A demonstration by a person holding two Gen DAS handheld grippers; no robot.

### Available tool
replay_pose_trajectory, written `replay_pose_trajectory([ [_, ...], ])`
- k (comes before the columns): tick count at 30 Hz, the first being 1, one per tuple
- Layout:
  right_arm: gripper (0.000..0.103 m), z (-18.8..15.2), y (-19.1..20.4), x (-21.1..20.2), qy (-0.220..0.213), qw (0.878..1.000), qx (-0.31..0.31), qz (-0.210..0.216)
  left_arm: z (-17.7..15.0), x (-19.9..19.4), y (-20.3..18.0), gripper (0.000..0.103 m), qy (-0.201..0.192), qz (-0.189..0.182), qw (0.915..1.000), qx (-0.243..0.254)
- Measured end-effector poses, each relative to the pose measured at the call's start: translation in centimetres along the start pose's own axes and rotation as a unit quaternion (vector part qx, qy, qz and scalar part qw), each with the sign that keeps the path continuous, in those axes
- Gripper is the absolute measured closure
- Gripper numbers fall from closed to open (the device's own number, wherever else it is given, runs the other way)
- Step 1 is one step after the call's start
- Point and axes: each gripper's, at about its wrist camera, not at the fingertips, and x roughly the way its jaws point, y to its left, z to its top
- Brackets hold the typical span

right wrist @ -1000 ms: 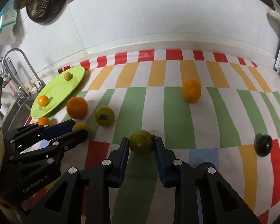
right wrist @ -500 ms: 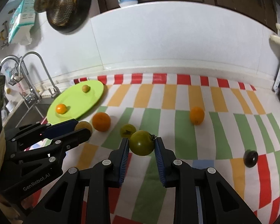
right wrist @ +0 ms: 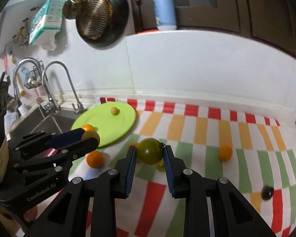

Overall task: Organize fruits
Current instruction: 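Carry both fruits over the green plate and open both tools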

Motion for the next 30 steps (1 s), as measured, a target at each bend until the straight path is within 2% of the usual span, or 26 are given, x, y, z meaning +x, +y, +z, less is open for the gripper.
replay_pose_trajectory([
  [9, 0.074, 2.9, 3.3, 1.4, -0.018, 0.998, -0.038, 0.045, 0.7, -0.9, 3.3, 0.075, -0.023, 0.041, 0.9987, -0.022],
  [18, 0.074, 5.1, 5.4, 5.2, 0.000, 0.996, -0.049, 0.079, 1.4, 0.2, 6.8, 0.075, -0.024, 0.070, 0.9968, -0.028],
  [24, 0.074, 6.6, 6.7, 8.6, 0.017, 0.994, -0.058, 0.088, 2.3, 1.8, 9.1, 0.075, -0.023, 0.098, 0.9947, -0.020],
  [30, 0.074, 8.0, 7.7, 12.3, 0.041, 0.993, -0.062, 0.087, 3.2, 3.9, 11.3, 0.075, -0.011, 0.105, 0.9943, -0.017],
])
